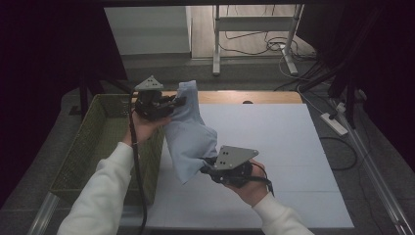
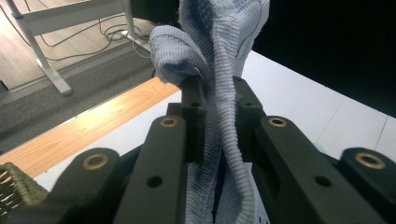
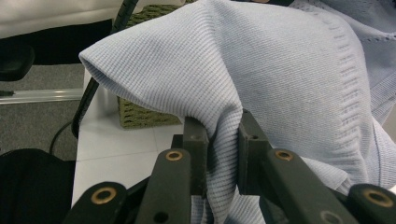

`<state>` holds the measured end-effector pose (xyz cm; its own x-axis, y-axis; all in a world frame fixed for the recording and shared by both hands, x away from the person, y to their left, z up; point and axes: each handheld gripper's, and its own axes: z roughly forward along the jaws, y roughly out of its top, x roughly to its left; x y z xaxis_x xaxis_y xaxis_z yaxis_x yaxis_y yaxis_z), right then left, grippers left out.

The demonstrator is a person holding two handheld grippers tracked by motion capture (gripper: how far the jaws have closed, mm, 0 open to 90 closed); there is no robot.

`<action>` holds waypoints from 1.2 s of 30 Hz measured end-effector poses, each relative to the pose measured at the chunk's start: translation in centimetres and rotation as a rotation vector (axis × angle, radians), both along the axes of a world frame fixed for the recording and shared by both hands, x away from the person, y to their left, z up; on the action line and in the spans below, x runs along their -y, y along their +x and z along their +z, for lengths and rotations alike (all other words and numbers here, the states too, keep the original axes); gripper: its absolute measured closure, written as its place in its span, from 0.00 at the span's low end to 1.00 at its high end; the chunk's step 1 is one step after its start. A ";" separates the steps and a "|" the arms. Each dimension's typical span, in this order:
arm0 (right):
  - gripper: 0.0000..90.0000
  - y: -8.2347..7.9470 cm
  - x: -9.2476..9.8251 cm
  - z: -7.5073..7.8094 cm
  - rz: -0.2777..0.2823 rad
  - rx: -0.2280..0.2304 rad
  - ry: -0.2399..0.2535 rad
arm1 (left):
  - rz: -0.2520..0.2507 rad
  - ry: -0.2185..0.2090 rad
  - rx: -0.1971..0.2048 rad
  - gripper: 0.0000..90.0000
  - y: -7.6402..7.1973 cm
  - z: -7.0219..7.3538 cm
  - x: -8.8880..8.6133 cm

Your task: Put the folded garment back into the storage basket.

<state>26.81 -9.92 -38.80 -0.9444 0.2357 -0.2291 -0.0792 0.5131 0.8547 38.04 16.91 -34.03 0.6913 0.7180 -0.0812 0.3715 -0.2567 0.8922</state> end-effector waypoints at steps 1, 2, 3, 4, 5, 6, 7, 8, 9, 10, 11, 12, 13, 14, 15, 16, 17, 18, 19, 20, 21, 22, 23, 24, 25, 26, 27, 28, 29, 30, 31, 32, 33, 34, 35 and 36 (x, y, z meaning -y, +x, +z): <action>0.86 0.0 -0.1 0.0 0.000 0.001 -0.001 | 0.001 0.001 0.001 0.88 0.0 0.0 -0.1; 0.86 0.0 -0.2 0.1 0.002 0.002 -0.001 | 0.002 0.001 0.001 0.88 -0.1 0.1 -0.2; 0.86 0.0 -0.2 0.1 0.004 0.003 -0.001 | 0.004 0.002 0.001 0.88 -0.1 0.1 -0.3; 0.86 0.0 -0.3 0.2 0.005 0.002 -0.003 | 0.006 0.000 0.003 0.88 -0.1 0.2 -0.3; 0.86 0.0 -0.4 0.2 0.006 0.005 -0.001 | 0.007 0.001 0.003 0.88 -0.2 0.2 -0.4; 0.86 0.1 -0.5 0.2 0.007 0.006 0.000 | 0.009 0.001 0.004 0.88 -0.2 0.3 -0.5; 0.86 0.1 -0.6 0.3 0.009 0.007 0.000 | 0.010 -0.001 0.005 0.88 -0.3 0.3 -0.6; 0.86 0.1 -0.7 0.3 0.010 0.006 0.000 | 0.010 -0.001 0.007 0.88 -0.3 0.3 -0.7; 0.86 0.1 -0.7 0.3 0.013 0.008 0.001 | 0.010 0.001 0.008 0.88 -0.4 0.4 -0.8; 0.86 0.1 -0.8 0.4 0.013 0.008 0.000 | 0.012 0.001 0.008 0.88 -0.4 0.4 -0.9; 0.86 0.1 -0.9 0.4 0.014 0.007 0.001 | 0.014 -0.001 0.010 0.88 -0.4 0.4 -1.0; 0.86 0.1 -1.0 0.4 0.015 0.011 0.000 | 0.015 0.000 0.009 0.88 -0.5 0.5 -1.2; 0.86 0.1 -1.1 0.4 0.017 0.010 0.000 | 0.015 0.001 0.010 0.88 -0.5 0.5 -1.3; 0.86 0.1 -1.2 0.5 0.018 0.011 0.000 | 0.018 -0.001 0.010 0.88 -0.5 0.5 -1.4; 0.86 0.1 -1.3 0.5 0.022 0.011 -0.002 | 0.019 -0.002 0.011 0.88 -0.5 0.5 -1.5; 0.86 0.1 -1.4 0.5 0.022 0.013 -0.001 | 0.021 -0.003 0.009 0.88 -0.6 0.5 -1.6; 0.86 0.1 -1.5 0.6 0.024 0.013 -0.001 | 0.022 -0.003 0.010 0.88 -0.6 0.6 -1.7; 0.86 0.1 -1.6 0.6 0.026 0.014 -0.002 | 0.024 -0.002 0.010 0.88 -0.6 0.6 -1.9; 0.86 0.2 -1.7 0.6 0.027 0.012 -0.002 | 0.026 -0.001 0.010 0.88 -0.6 0.6 -2.0; 0.86 0.2 -1.8 0.6 0.028 0.015 -0.002 | 0.029 -0.004 0.012 0.88 -0.7 0.6 -2.1; 0.86 0.2 -1.9 0.7 0.031 0.014 -0.004 | 0.030 -0.003 0.012 0.88 -0.7 0.7 -2.2; 0.86 0.3 -2.0 0.6 0.031 0.014 -0.001 | 0.031 0.000 0.013 0.88 -0.7 0.7 -2.3; 0.86 0.3 -2.1 0.7 0.032 0.015 -0.002 | 0.033 0.000 0.014 0.88 -0.7 0.7 -2.4; 0.86 0.3 -2.3 0.7 0.033 0.016 -0.004 | 0.035 -0.001 0.014 0.88 -0.8 0.8 -2.5; 0.86 0.4 -2.4 0.8 0.037 0.017 -0.005 | 0.036 -0.001 0.015 0.88 -0.8 0.8 -2.6; 0.86 0.4 -2.5 0.8 0.036 0.017 -0.002 | 0.038 -0.002 0.014 0.88 -0.8 0.8 -2.7; 0.86 0.4 -2.6 0.8 0.038 0.019 -0.003 | 0.040 -0.004 0.015 0.88 -0.8 0.8 -2.8; 0.86 0.4 -2.7 0.9 0.041 0.019 -0.003 | 0.042 -0.004 0.016 0.88 -0.9 0.9 -2.9; 0.86 0.4 -2.8 0.9 0.042 0.022 -0.005 | 0.043 -0.004 0.016 0.88 -0.9 0.9 -3.0; 0.86 0.4 -2.9 0.9 0.043 0.023 -0.003 | 0.045 -0.005 0.016 0.88 -0.9 0.9 -3.2; 0.86 0.4 -3.0 0.9 0.043 0.022 -0.003 | 0.047 -0.004 0.017 0.88 -0.9 1.0 -3.3; 0.86 0.4 -3.1 1.0 0.043 0.023 -0.003 | 0.049 -0.005 0.017 0.88 -1.0 1.0 -3.4; 0.86 0.4 -3.2 1.0 0.046 0.023 -0.002 | 0.050 -0.004 0.018 0.88 -1.0 1.0 -3.5; 0.86 0.5 -3.3 1.0 0.047 0.025 -0.004 | 0.052 -0.004 0.019 0.88 -1.1 1.0 -3.6; 0.86 0.4 -3.4 1.0 0.047 0.024 -0.002 | 0.055 -0.008 0.020 0.88 -1.1 1.1 -3.7; 0.86 0.4 -3.5 1.0 0.050 0.024 0.000 | 0.056 -0.008 0.021 0.88 -1.2 1.1 -3.8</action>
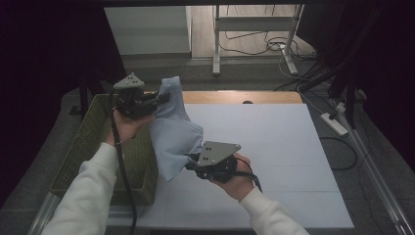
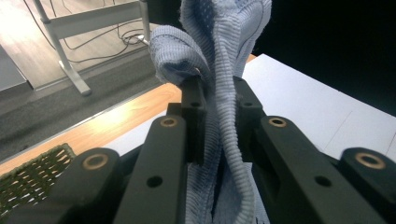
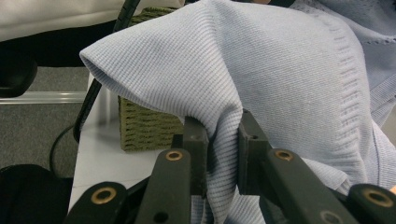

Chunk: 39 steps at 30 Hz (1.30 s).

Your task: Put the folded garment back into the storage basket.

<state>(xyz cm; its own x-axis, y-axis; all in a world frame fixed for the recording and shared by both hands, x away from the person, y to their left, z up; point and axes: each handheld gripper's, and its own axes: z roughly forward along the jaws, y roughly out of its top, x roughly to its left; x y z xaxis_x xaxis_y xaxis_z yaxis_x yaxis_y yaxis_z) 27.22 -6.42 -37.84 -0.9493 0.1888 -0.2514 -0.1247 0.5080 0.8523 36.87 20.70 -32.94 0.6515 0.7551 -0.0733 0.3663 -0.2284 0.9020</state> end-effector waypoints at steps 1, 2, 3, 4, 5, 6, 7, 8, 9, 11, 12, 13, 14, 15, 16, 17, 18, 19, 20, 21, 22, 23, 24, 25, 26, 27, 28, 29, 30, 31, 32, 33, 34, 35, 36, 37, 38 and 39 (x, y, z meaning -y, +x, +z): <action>0.86 0.0 -0.1 0.0 0.002 0.002 -0.001 | 0.001 0.000 0.000 0.88 0.0 0.0 -0.1; 0.86 0.0 -0.1 0.0 0.002 0.003 -0.002 | 0.002 -0.001 0.001 0.88 -0.1 0.0 -0.2; 0.86 -0.1 -0.2 0.0 0.005 0.002 -0.001 | 0.003 -0.002 0.001 0.88 -0.1 0.0 -0.2; 0.86 -0.1 -0.3 0.0 0.006 0.004 -0.002 | 0.004 -0.004 0.002 0.88 -0.1 0.0 -0.3; 0.86 -0.1 -0.4 0.0 0.005 0.004 -0.002 | 0.005 -0.002 0.002 0.88 -0.1 0.0 -0.4; 0.86 0.0 -0.4 0.1 0.006 0.002 -0.004 | 0.006 -0.002 0.001 0.88 -0.1 0.0 -0.5; 0.86 0.0 -0.5 0.1 0.007 0.001 -0.004 | 0.007 -0.004 0.001 0.88 -0.1 0.0 -0.6; 0.86 0.0 -0.5 0.1 0.007 0.002 -0.003 | 0.007 -0.003 0.000 0.88 -0.1 0.0 -0.6; 0.86 0.0 -0.6 0.1 0.007 0.003 -0.004 | 0.007 -0.003 0.000 0.88 -0.1 0.0 -0.6; 0.86 0.0 -0.8 0.1 0.008 0.001 -0.003 | 0.011 -0.004 0.001 0.88 -0.2 -0.1 -0.9; 0.86 0.0 -0.8 0.1 0.008 0.002 -0.002 | 0.014 -0.004 0.001 0.88 -0.2 -0.1 -1.0; 0.86 0.0 -0.9 0.1 0.010 0.001 -0.003 | 0.015 -0.003 0.002 0.88 -0.2 -0.1 -1.1; 0.86 0.0 -1.0 0.1 0.012 0.001 -0.004 | 0.016 -0.004 0.002 0.88 -0.3 -0.1 -1.2; 0.86 0.0 -1.1 0.1 0.013 0.002 -0.004 | 0.017 -0.004 0.002 0.88 -0.3 -0.1 -1.3; 0.86 0.0 -1.1 0.1 0.014 0.002 -0.003 | 0.019 -0.004 0.003 0.88 -0.3 -0.1 -1.4; 0.86 0.0 -1.2 0.1 0.014 0.001 -0.001 | 0.021 -0.004 0.002 0.88 -0.4 -0.1 -1.5; 0.86 0.0 -1.2 0.1 0.015 0.000 0.001 | 0.022 -0.004 0.002 0.88 -0.4 -0.1 -1.6; 0.86 0.1 -1.3 0.1 0.016 0.000 0.001 | 0.024 -0.004 0.001 0.88 -0.4 -0.1 -1.7; 0.86 0.1 -1.4 0.1 0.017 0.001 -0.001 | 0.026 -0.004 0.001 0.88 -0.4 -0.1 -1.8; 0.86 0.1 -1.5 0.1 0.018 0.001 -0.002 | 0.026 -0.005 0.002 0.88 -0.4 -0.1 -1.8; 0.86 0.1 -1.5 0.1 0.021 0.000 -0.002 | 0.028 -0.005 0.002 0.88 -0.5 -0.1 -1.9; 0.86 0.1 -1.6 0.1 0.021 0.000 0.000 | 0.029 -0.007 0.002 0.88 -0.5 -0.1 -2.0; 0.86 0.1 -1.7 0.1 0.022 0.001 -0.002 | 0.031 -0.006 0.002 0.88 -0.5 -0.1 -2.1; 0.86 0.1 -1.8 0.1 0.025 0.000 -0.002 | 0.031 -0.005 0.003 0.88 -0.5 -0.1 -2.1; 0.86 0.1 -1.8 0.1 0.025 0.001 -0.002 | 0.035 -0.007 0.004 0.88 -0.5 -0.1 -2.2; 0.86 0.1 -1.9 0.1 0.023 0.002 0.001 | 0.036 -0.009 0.004 0.88 -0.6 -0.1 -2.3; 0.86 0.1 -2.0 0.1 0.025 0.002 0.001 | 0.037 -0.008 0.003 0.88 -0.6 -0.1 -2.3; 0.86 0.1 -2.0 0.1 0.026 0.001 0.000 | 0.038 -0.005 0.003 0.88 -0.6 -0.1 -2.4; 0.86 0.2 -2.1 0.1 0.027 0.000 0.000 | 0.040 -0.008 0.003 0.88 -0.6 -0.1 -2.5; 0.86 0.2 -2.2 0.0 0.026 0.000 0.001 | 0.040 -0.006 0.003 0.88 -0.6 -0.1 -2.6; 0.86 0.2 -2.2 0.0 0.027 0.000 0.003 | 0.041 -0.007 0.003 0.88 -0.6 -0.1 -2.6; 0.86 0.2 -2.2 0.0 0.027 0.000 0.003 | 0.041 -0.007 0.003 0.88 -0.6 -0.1 -2.6; 0.86 0.2 -2.3 0.0 0.030 -0.003 0.004 | 0.043 -0.006 0.003 0.88 -0.7 -0.1 -2.7; 0.86 0.2 -2.4 0.0 0.029 -0.004 0.003 | 0.044 -0.008 0.003 0.88 -0.7 -0.1 -2.8; 0.86 0.3 -2.5 0.0 0.030 -0.003 0.004 | 0.045 -0.009 0.003 0.88 -0.7 -0.1 -2.9; 0.86 0.3 -2.5 0.0 0.031 -0.005 0.004 | 0.046 -0.007 0.002 0.88 -0.7 -0.1 -2.9; 0.86 0.3 -2.6 0.0 0.033 -0.004 0.005 | 0.047 -0.007 0.002 0.88 -0.7 -0.1 -3.0; 0.86 0.3 -2.7 0.0 0.033 -0.005 0.005 | 0.048 -0.009 0.003 0.88 -0.8 -0.1 -3.1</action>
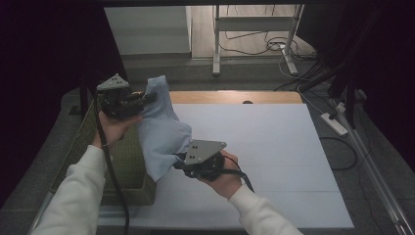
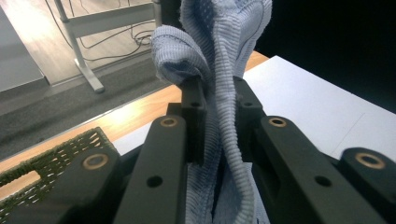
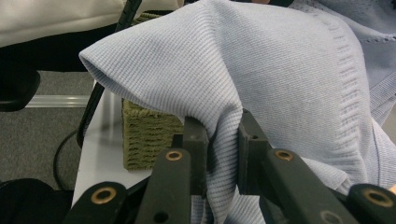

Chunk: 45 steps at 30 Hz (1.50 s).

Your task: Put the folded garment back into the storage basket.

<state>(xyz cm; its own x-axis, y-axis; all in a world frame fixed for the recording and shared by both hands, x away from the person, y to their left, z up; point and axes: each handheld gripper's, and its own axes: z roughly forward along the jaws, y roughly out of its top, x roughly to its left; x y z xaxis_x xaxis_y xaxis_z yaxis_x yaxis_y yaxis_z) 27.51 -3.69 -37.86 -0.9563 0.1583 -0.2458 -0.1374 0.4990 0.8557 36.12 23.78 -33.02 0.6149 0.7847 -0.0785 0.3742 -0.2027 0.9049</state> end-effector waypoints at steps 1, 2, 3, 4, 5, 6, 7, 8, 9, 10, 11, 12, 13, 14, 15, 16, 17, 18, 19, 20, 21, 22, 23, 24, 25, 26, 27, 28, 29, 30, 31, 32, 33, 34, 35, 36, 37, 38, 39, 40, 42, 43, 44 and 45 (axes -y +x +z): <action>0.86 0.0 -0.1 0.0 0.000 0.000 -0.001 | 0.000 0.000 0.000 0.88 0.0 0.0 0.0; 0.86 0.0 -0.3 0.0 0.003 0.000 -0.002 | 0.002 -0.001 0.000 0.88 -0.1 0.0 -0.2; 0.86 0.0 -0.3 0.0 0.002 0.000 -0.001 | 0.004 -0.003 0.001 0.88 -0.1 0.0 -0.3; 0.86 0.0 -0.4 0.0 0.005 -0.001 -0.003 | 0.006 -0.004 0.000 0.88 -0.1 0.0 -0.4; 0.86 0.0 -0.5 0.0 0.007 0.000 -0.004 | 0.007 -0.005 0.000 0.88 -0.1 0.0 -0.5; 0.86 0.0 -0.6 0.0 0.006 0.004 -0.004 | 0.009 -0.005 0.001 0.88 -0.2 0.1 -0.7; 0.86 0.0 -0.7 0.0 0.007 0.001 -0.001 | 0.010 -0.003 0.002 0.88 -0.2 0.1 -0.8; 0.86 0.0 -0.7 0.1 0.008 0.001 -0.002 | 0.012 -0.005 0.002 0.88 -0.3 0.1 -0.9; 0.86 0.0 -0.8 0.1 0.008 0.002 -0.002 | 0.014 -0.004 0.002 0.88 -0.3 0.1 -1.0; 0.86 0.0 -0.9 0.1 0.012 0.002 -0.002 | 0.016 -0.005 0.003 0.88 -0.3 0.1 -1.1; 0.86 0.0 -1.0 0.1 0.012 0.001 -0.002 | 0.017 -0.003 0.003 0.88 -0.4 0.1 -1.2; 0.86 0.0 -1.1 0.1 0.013 0.002 -0.004 | 0.018 -0.003 0.003 0.88 -0.4 0.1 -1.3; 0.86 0.0 -1.2 0.1 0.015 0.002 -0.003 | 0.020 -0.002 0.004 0.88 -0.5 0.2 -1.5; 0.86 0.0 -1.3 0.1 0.017 0.003 -0.004 | 0.022 -0.002 0.004 0.88 -0.5 0.2 -1.5; 0.86 0.0 -1.4 0.1 0.020 0.002 -0.004 | 0.023 -0.001 0.005 0.88 -0.5 0.2 -1.6; 0.86 0.0 -1.5 0.1 0.021 0.002 -0.003 | 0.025 -0.001 0.005 0.88 -0.6 0.2 -1.7; 0.86 0.0 -1.6 0.0 0.020 0.002 -0.001 | 0.026 -0.001 0.005 0.88 -0.6 0.2 -1.8; 0.86 0.1 -1.7 0.0 0.024 0.001 -0.004 | 0.029 0.001 0.006 0.88 -0.6 0.2 -2.0; 0.86 0.1 -1.8 0.0 0.024 0.001 -0.001 | 0.030 0.000 0.006 0.88 -0.6 0.3 -2.1; 0.86 0.1 -1.9 0.0 0.021 0.000 0.000 | 0.032 -0.001 0.006 0.88 -0.6 0.3 -2.2; 0.86 0.1 -2.0 0.0 0.023 0.000 0.003 | 0.034 0.000 0.006 0.88 -0.6 0.3 -2.3; 0.86 0.1 -2.1 0.0 0.023 0.001 0.002 | 0.037 -0.001 0.005 0.88 -0.6 0.3 -2.4; 0.86 0.2 -2.2 0.1 0.026 0.000 0.000 | 0.039 -0.001 0.005 0.88 -0.7 0.3 -2.6; 0.86 0.2 -2.4 0.1 0.025 0.000 0.001 | 0.040 -0.001 0.005 0.88 -0.7 0.3 -2.7; 0.86 0.2 -2.5 0.1 0.027 -0.001 0.002 | 0.042 0.000 0.005 0.87 -0.7 0.3 -2.8; 0.86 0.2 -2.6 0.2 0.028 0.002 0.000 | 0.044 0.001 0.005 0.88 -0.8 0.3 -2.9; 0.86 0.2 -2.7 0.2 0.031 0.002 -0.001 | 0.046 0.000 0.005 0.88 -0.8 0.3 -3.0; 0.86 0.2 -2.8 0.2 0.031 0.002 -0.004 | 0.048 0.002 0.005 0.88 -0.8 0.4 -3.1; 0.86 0.2 -2.9 0.2 0.034 0.002 -0.003 | 0.049 0.002 0.006 0.88 -0.9 0.4 -3.2; 0.86 0.2 -3.0 0.2 0.036 0.001 -0.002 | 0.051 0.004 0.006 0.88 -0.9 0.4 -3.3; 0.86 0.2 -3.1 0.2 0.036 0.002 0.000 | 0.052 0.004 0.007 0.88 -0.9 0.4 -3.4; 0.86 0.2 -3.2 0.2 0.036 0.000 0.000 | 0.054 0.004 0.007 0.88 -0.9 0.5 -3.5; 0.86 0.2 -3.3 0.2 0.038 0.001 -0.001 | 0.056 0.005 0.007 0.88 -1.0 0.5 -3.6; 0.86 0.2 -3.4 0.2 0.037 -0.001 0.000 | 0.057 0.005 0.007 0.88 -1.0 0.5 -3.7; 0.86 0.3 -3.5 0.2 0.040 -0.001 0.002 | 0.060 0.006 0.007 0.88 -1.0 0.5 -3.8; 0.86 0.3 -3.6 0.2 0.041 -0.002 0.002 | 0.061 0.005 0.006 0.88 -1.0 0.5 -3.9; 0.86 0.3 -3.7 0.2 0.042 -0.001 0.000 | 0.062 0.006 0.005 0.88 -1.0 0.5 -4.0; 0.86 0.3 -3.8 0.2 0.044 -0.003 0.000 | 0.064 0.006 0.004 0.88 -1.0 0.5 -4.1; 0.86 0.3 -3.9 0.1 0.044 -0.001 -0.001 | 0.066 0.007 0.005 0.88 -1.0 0.5 -4.2; 0.86 0.3 -4.0 0.1 0.046 -0.002 0.000 | 0.067 0.007 0.005 0.88 -1.1 0.5 -4.3; 0.86 0.3 -4.2 0.1 0.047 -0.004 0.000 | 0.071 0.005 0.004 0.88 -1.1 0.4 -4.5; 0.86 0.3 -4.3 0.1 0.051 -0.003 -0.003 | 0.071 0.009 0.004 0.88 -1.1 0.4 -4.6; 0.86 0.3 -4.4 0.1 0.051 -0.005 -0.003 | 0.073 0.006 0.004 0.88 -1.2 0.4 -4.7; 0.86 0.3 -4.5 0.2 0.051 -0.004 -0.003 | 0.075 0.006 0.004 0.88 -1.2 0.4 -4.8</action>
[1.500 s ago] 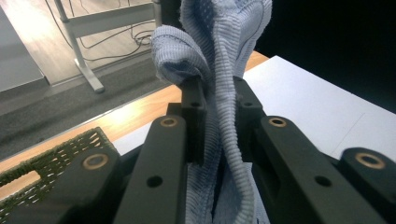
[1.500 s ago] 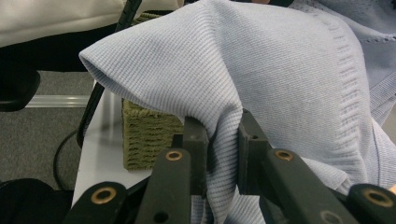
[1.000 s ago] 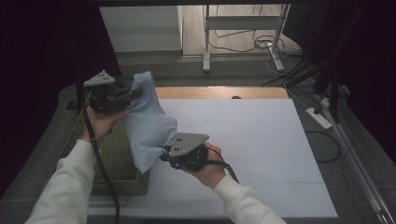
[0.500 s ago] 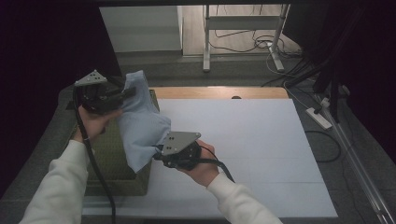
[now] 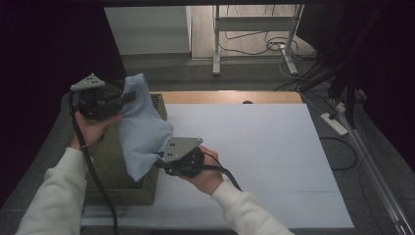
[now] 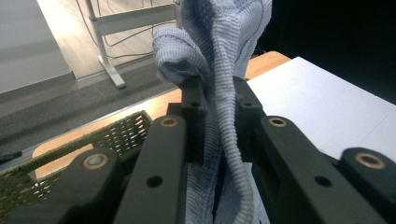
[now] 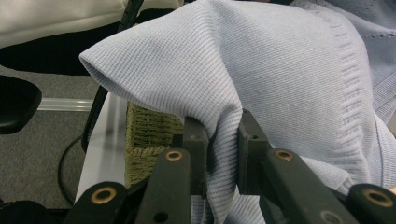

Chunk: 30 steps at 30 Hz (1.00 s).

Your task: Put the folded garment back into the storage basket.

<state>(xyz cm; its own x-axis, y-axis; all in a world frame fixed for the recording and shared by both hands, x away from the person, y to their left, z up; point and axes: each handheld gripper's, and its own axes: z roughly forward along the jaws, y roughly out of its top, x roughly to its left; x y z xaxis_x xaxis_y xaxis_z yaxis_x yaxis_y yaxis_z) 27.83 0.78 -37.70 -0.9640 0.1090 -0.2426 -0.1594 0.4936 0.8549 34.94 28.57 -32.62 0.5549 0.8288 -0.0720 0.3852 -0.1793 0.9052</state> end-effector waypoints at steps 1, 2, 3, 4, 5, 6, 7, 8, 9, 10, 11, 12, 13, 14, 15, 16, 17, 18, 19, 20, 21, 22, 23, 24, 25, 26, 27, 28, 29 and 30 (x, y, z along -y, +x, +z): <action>0.86 0.0 -0.1 0.0 0.002 -0.001 0.002 | 0.003 0.000 0.000 0.88 0.0 0.0 -0.2; 0.86 0.0 -0.2 0.0 0.002 0.002 0.002 | 0.005 0.000 0.000 0.88 -0.1 0.0 -0.2; 0.86 0.1 -0.3 0.0 0.005 0.000 0.003 | 0.008 0.001 -0.001 0.88 -0.1 0.0 -0.4; 0.86 0.1 -0.5 0.0 0.005 -0.001 0.003 | 0.011 0.001 -0.002 0.88 -0.1 0.0 -0.5; 0.86 0.1 -0.6 0.1 0.007 -0.002 0.002 | 0.013 0.000 -0.002 0.88 -0.1 0.0 -0.7; 0.86 0.1 -0.7 0.1 0.008 -0.001 0.000 | 0.014 0.000 -0.002 0.88 -0.1 0.0 -0.8; 0.86 0.1 -0.8 0.1 0.010 0.000 0.000 | 0.016 0.001 -0.003 0.88 -0.2 0.0 -0.9; 0.86 0.1 -1.0 0.1 0.011 0.000 0.002 | 0.018 0.001 -0.002 0.88 -0.2 0.0 -1.0; 0.86 0.1 -1.1 0.1 0.015 -0.001 0.000 | 0.020 0.001 -0.002 0.88 -0.2 0.0 -1.1; 0.86 0.1 -1.2 0.1 0.016 -0.001 0.001 | 0.021 0.002 -0.002 0.88 -0.3 0.0 -1.2; 0.86 0.1 -1.3 0.1 0.016 0.000 0.001 | 0.023 0.003 -0.002 0.88 -0.3 0.0 -1.3; 0.86 0.1 -1.4 0.1 0.019 -0.002 0.000 | 0.024 0.004 -0.002 0.88 -0.3 0.1 -1.4; 0.86 0.1 -1.5 0.1 0.019 -0.002 0.002 | 0.026 0.002 -0.001 0.88 -0.3 0.1 -1.5; 0.86 0.2 -1.6 0.1 0.019 -0.003 0.002 | 0.027 0.004 -0.002 0.88 -0.3 0.1 -1.6; 0.86 0.2 -1.7 0.1 0.021 -0.002 0.003 | 0.029 0.004 -0.002 0.88 -0.4 0.1 -1.7; 0.86 0.1 -1.8 0.1 0.020 -0.001 0.002 | 0.030 0.004 -0.002 0.88 -0.4 0.1 -1.8; 0.86 0.1 -1.9 0.1 0.022 -0.002 0.000 | 0.033 0.004 -0.002 0.88 -0.4 0.2 -1.9; 0.86 0.2 -2.0 0.1 0.025 -0.003 0.002 | 0.036 0.005 -0.002 0.88 -0.4 0.2 -2.0; 0.86 0.2 -2.1 0.1 0.026 -0.003 0.000 | 0.038 0.007 -0.002 0.88 -0.5 0.2 -2.1; 0.86 0.2 -2.2 0.1 0.029 -0.004 -0.001 | 0.039 0.009 -0.002 0.88 -0.5 0.3 -2.2; 0.86 0.2 -2.4 0.2 0.028 -0.004 0.003 | 0.040 0.008 0.000 0.88 -0.5 0.3 -2.3; 0.86 0.2 -2.4 0.2 0.032 -0.004 0.002 | 0.042 0.008 -0.001 0.88 -0.6 0.3 -2.4; 0.86 0.2 -2.5 0.2 0.032 -0.002 0.001 | 0.043 0.009 -0.001 0.88 -0.6 0.3 -2.5; 0.86 0.2 -2.6 0.2 0.035 -0.005 0.002 | 0.045 0.009 -0.002 0.88 -0.6 0.3 -2.6; 0.86 0.2 -2.7 0.2 0.035 -0.005 0.005 | 0.046 0.008 -0.002 0.88 -0.6 0.3 -2.7; 0.86 0.2 -2.8 0.2 0.039 -0.005 0.003 | 0.046 0.009 -0.003 0.88 -0.7 0.3 -2.8; 0.86 0.2 -2.9 0.2 0.038 -0.004 0.003 | 0.048 0.009 -0.003 0.88 -0.7 0.3 -2.9; 0.86 0.2 -3.0 0.2 0.039 -0.007 0.002 | 0.049 0.010 -0.003 0.88 -0.7 0.3 -3.0; 0.86 0.2 -3.1 0.1 0.038 -0.005 0.004 | 0.051 0.009 -0.004 0.88 -0.7 0.3 -3.1; 0.86 0.2 -3.2 0.1 0.041 -0.006 0.005 | 0.052 0.010 -0.004 0.88 -0.8 0.3 -3.1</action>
